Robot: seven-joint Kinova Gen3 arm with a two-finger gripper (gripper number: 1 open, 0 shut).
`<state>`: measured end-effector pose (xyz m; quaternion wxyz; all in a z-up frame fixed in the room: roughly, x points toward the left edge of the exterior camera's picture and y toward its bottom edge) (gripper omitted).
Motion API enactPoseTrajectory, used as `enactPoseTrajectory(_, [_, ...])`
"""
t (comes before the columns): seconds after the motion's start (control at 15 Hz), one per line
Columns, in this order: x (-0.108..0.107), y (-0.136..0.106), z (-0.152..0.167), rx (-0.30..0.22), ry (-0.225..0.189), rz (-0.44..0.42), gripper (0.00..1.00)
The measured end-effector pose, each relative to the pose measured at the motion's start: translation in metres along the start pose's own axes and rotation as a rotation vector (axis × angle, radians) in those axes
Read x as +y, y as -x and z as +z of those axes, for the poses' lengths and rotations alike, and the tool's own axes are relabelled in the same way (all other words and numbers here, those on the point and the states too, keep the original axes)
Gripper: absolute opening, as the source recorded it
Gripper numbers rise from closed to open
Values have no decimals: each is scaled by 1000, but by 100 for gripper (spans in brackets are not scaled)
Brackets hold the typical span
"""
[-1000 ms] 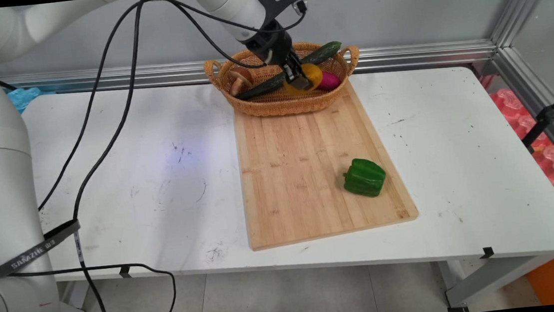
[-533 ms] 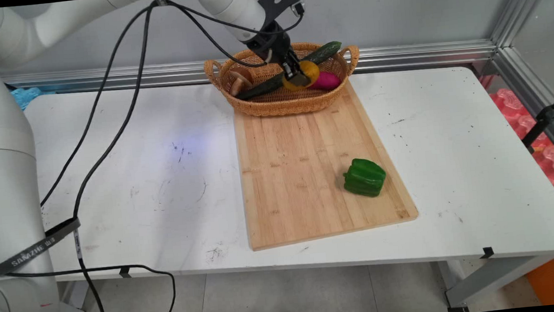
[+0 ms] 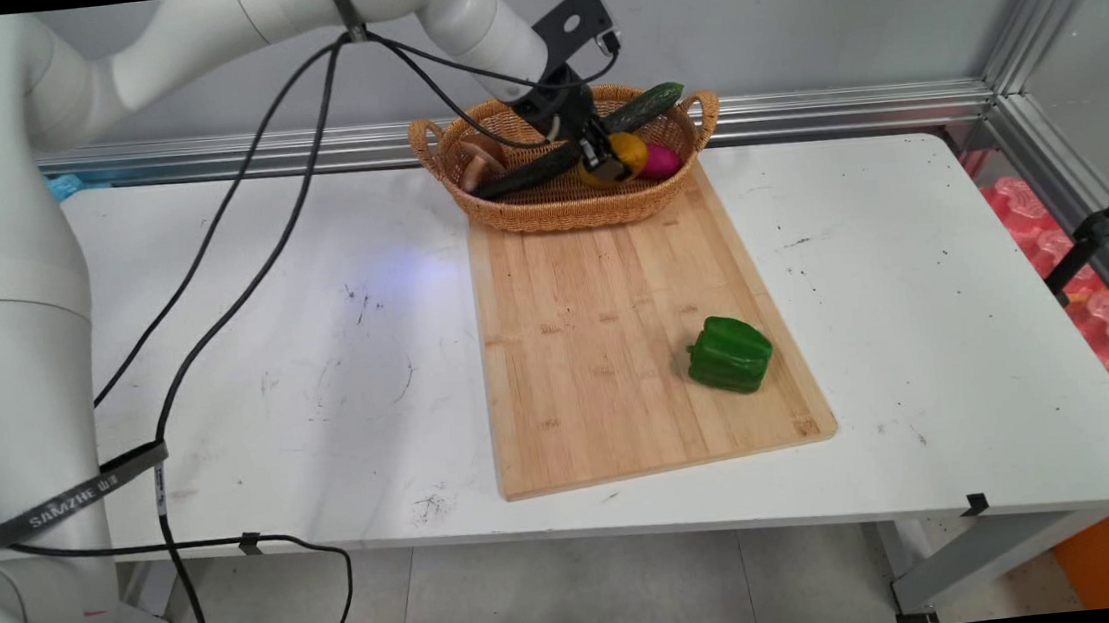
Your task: Place the picked object in the vegetable basket
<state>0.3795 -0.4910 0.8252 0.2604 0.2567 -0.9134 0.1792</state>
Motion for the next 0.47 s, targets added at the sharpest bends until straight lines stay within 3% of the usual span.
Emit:
enactPoseTrajectory(0.2, [-1,2,13,5,3,-6,0])
enactPoseTrajectory(0.27, [-1,3,15,6,4,-7,100])
enactPoseTrajectory(0.47, [-3,4,24,12,2,-10,100])
